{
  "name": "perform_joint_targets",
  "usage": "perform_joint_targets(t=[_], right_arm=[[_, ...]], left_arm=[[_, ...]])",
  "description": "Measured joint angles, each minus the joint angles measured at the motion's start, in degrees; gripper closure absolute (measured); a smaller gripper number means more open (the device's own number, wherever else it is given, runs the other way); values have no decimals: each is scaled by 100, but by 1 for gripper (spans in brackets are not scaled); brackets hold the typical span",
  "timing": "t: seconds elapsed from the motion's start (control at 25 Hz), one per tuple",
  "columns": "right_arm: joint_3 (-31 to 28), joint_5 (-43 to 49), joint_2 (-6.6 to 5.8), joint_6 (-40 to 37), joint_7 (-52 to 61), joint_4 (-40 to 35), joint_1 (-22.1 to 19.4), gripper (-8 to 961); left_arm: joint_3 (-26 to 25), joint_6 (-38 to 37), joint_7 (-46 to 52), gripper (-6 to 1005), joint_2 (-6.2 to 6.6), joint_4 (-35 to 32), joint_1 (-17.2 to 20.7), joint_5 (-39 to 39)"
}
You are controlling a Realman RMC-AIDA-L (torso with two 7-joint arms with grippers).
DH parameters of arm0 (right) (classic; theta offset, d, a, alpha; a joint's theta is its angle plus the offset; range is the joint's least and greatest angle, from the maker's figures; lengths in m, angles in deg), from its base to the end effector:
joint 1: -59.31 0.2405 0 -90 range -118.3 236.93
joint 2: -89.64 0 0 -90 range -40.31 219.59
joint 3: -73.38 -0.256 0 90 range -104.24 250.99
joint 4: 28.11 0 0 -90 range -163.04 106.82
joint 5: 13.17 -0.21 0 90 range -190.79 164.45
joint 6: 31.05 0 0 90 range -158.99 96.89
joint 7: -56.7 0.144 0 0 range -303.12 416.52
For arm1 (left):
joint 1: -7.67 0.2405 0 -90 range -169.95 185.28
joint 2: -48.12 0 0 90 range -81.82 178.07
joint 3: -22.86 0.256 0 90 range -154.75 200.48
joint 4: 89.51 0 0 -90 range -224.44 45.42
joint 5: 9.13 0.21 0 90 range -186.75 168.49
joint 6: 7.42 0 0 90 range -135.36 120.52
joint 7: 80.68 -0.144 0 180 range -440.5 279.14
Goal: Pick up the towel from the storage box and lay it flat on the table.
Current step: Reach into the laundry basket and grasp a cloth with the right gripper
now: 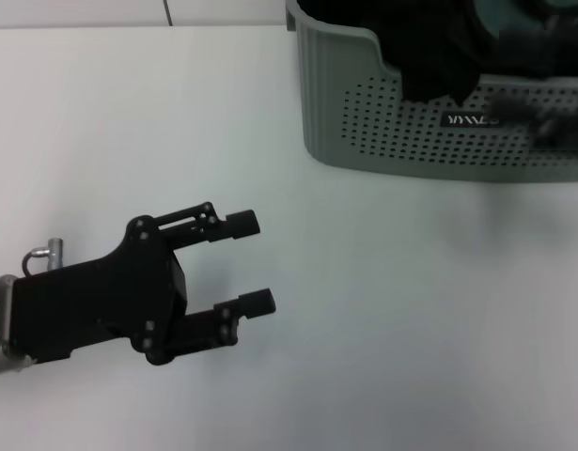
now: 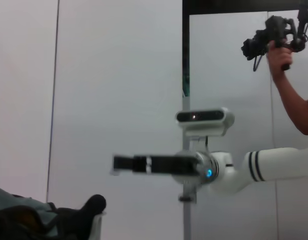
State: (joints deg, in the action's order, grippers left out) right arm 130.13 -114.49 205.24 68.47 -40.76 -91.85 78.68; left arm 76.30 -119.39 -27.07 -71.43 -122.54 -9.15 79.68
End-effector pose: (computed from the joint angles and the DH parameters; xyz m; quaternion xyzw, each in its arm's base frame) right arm 0.1842 0.3046 0.0887 -0.9093 0.0094 0.3930 0.1368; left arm -0.2515 0.2325 0.0024 -0.8897 -0.0327 -0.4474 0.0850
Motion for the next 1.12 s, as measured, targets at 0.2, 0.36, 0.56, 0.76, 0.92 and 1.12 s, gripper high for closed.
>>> perform_joint_targets(t=[0.2, 0.36, 0.56, 0.76, 0.92, 1.12], right_arm=[[-1183, 121, -25, -601, 504, -680, -55, 250], [-1772, 502, -114, -1465, 647, -815, 21, 251], [-1729, 816, -174, -2381, 635, -579, 283, 251], [-1451, 1044, -75, -2610, 419, 331, 1028, 252], [-1030, 1311, -31, -3204, 313, 982, 1568, 254], [-695, 1367, 32, -3812, 311, 1176, 1672, 260]], left_arm=[[-59, -6, -7, 337, -7, 56, -9, -5], [-62, -5, -91, 338, -13, 227, -41, -5], [-62, -3, -159, 339, -15, 288, -57, -5], [-61, 0, -195, 340, -15, 378, -82, -5], [-63, 1, -245, 341, -15, 447, -117, -4], [-98, 1, -243, 341, -14, 499, -83, -3]])
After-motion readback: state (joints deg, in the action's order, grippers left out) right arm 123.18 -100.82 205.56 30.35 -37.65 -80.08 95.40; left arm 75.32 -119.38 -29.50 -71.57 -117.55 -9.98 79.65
